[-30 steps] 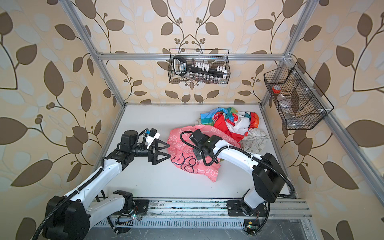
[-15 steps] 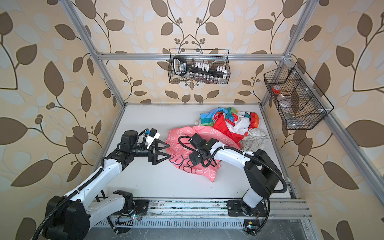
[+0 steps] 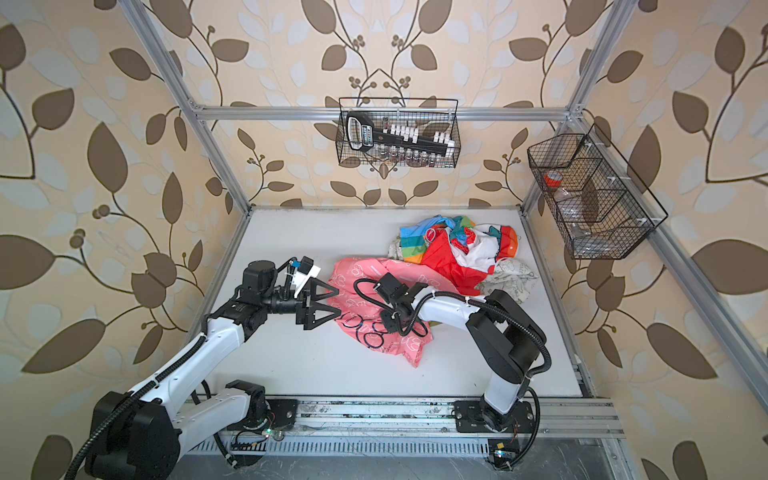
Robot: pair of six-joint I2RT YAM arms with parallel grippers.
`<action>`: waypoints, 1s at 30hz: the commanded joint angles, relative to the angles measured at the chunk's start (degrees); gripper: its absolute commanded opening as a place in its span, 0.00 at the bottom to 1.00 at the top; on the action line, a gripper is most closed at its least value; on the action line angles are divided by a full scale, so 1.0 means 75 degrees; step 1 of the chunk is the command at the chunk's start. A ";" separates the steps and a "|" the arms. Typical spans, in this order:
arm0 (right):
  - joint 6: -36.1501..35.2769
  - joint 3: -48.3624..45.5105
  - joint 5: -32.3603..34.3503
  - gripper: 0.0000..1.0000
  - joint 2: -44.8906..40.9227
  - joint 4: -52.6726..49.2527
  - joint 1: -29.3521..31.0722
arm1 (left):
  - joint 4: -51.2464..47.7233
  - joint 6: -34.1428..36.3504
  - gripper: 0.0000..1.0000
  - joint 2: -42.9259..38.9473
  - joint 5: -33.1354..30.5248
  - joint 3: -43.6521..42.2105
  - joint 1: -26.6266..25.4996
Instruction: Pick out a specific cloth from the pile
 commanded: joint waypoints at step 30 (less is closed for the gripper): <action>-0.1078 0.3996 0.2458 0.00 -0.2996 -0.1544 0.0249 | 0.0201 0.0060 0.99 -0.0834 -0.0355 -0.0220 -0.0088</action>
